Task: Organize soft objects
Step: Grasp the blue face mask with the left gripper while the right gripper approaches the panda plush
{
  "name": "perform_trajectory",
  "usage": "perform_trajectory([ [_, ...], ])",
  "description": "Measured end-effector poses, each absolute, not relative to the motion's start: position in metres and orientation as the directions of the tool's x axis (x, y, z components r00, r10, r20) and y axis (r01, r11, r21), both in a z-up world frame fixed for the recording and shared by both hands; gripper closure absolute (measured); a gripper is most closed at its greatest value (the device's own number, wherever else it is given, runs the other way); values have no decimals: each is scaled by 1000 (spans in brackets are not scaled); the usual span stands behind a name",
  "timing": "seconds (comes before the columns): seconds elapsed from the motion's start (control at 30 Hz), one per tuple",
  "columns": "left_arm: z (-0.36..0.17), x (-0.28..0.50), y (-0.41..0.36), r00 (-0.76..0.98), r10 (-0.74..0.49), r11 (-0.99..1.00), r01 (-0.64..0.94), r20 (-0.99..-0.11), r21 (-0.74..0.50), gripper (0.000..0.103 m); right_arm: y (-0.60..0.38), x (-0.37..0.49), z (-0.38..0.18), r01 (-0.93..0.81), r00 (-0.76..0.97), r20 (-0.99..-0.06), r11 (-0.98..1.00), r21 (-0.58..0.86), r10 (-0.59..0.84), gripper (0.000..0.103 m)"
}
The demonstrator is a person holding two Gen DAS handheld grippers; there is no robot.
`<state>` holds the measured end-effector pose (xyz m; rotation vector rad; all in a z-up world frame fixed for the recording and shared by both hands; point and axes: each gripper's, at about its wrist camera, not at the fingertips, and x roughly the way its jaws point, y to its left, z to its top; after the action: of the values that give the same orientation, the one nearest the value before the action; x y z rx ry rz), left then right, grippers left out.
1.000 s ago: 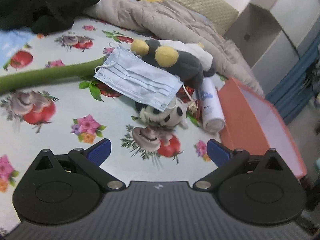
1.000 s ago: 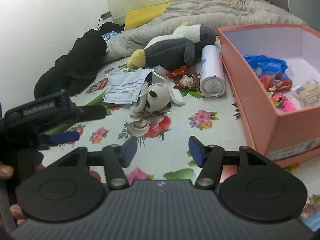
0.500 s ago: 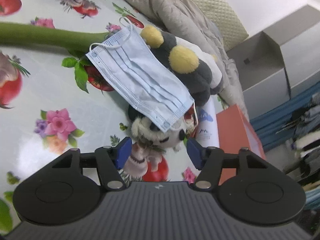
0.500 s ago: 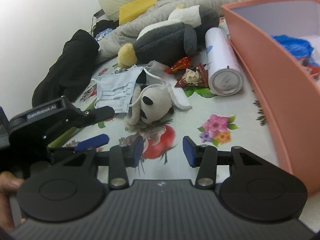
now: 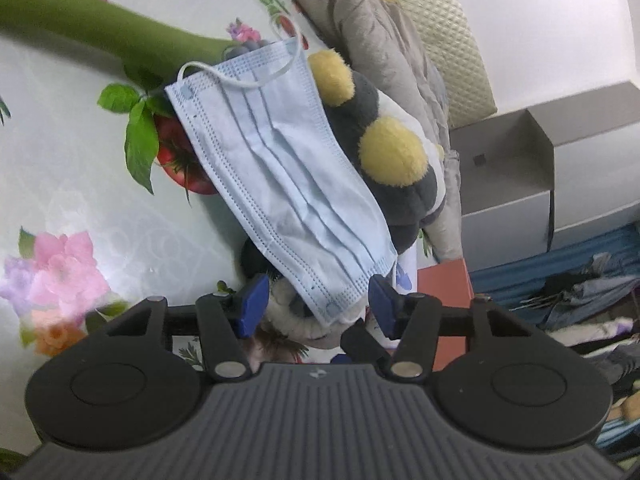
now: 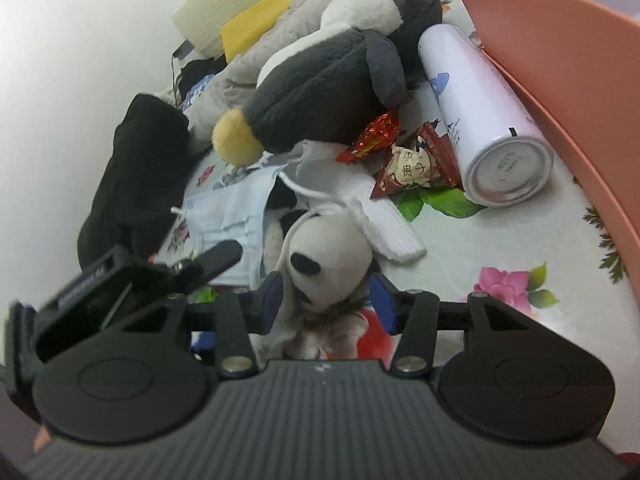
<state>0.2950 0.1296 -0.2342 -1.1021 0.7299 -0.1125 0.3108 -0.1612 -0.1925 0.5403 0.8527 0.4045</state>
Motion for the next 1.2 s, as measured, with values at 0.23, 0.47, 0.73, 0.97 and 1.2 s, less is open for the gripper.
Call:
perform_trajectory([
  [0.23, -246, 301, 133, 765, -460, 391, -282, -451, -876, 66, -162, 325, -202, -55, 586, -584, 746, 663, 562, 42],
  [0.47, -248, 300, 139, 778, -476, 318, -282, -410, -905, 85, -160, 334, -209, 6, 586, -553, 679, 734, 592, 44],
  [0.73, -238, 293, 136, 789, -484, 325, -240, -379, -915, 93, -163, 331, -207, 29, 612, -549, 677, 735, 570, 60],
  [0.97, -218, 278, 132, 792, -499, 353, -187, -353, -917, 94, -167, 314, -192, -18, 629, -564, 735, 678, 536, 62],
  [1.2, -197, 238, 125, 770, -502, 467, -143, -394, -873, 94, -171, 282, -179, -61, 628, -601, 802, 595, 494, 62],
])
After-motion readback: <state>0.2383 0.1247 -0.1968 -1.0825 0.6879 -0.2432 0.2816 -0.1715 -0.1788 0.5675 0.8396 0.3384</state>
